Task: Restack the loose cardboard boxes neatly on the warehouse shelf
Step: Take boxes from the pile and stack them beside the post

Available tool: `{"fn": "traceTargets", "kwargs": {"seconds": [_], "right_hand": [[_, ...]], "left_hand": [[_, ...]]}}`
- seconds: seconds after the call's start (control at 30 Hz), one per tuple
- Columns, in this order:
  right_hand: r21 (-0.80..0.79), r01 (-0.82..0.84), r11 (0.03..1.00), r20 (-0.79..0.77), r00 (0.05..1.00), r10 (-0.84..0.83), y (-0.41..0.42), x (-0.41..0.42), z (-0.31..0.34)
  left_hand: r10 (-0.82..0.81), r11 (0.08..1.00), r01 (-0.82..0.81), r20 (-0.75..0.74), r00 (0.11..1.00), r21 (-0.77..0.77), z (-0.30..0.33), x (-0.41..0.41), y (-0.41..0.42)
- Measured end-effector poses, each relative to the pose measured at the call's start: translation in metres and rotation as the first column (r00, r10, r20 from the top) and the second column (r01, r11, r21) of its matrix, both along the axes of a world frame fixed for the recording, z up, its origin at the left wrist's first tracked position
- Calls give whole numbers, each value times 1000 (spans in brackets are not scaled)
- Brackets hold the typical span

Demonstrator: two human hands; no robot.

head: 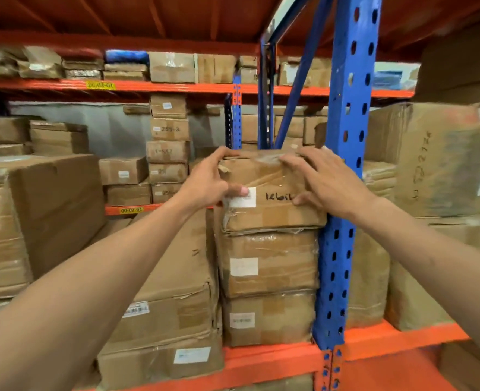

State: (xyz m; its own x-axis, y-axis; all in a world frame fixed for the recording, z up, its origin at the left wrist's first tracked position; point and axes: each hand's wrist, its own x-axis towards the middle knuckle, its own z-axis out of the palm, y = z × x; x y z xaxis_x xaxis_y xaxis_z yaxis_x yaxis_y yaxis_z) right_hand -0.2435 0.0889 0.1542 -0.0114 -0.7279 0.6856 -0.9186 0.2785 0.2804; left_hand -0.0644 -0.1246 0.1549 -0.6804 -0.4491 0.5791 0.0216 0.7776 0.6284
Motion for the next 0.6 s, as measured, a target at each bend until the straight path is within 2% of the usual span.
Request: {"fn": "traceTargets", "kwargs": {"seconds": [0.23, 0.37, 0.6], "right_hand": [[21, 15, 1000, -30, 999, -15, -9, -9, -2], [22, 36, 999, -20, 999, -35, -6, 1, -5], [-10, 22, 1000, -10, 1000, -23, -5, -3, -8]], "left_hand": [[-3, 1000, 3, 4, 1000, 0, 1, 1, 1], [6, 999, -6, 1, 1000, 54, -5, 9, 12], [82, 997, -81, -36, 996, 16, -11, 5, 20]]}}
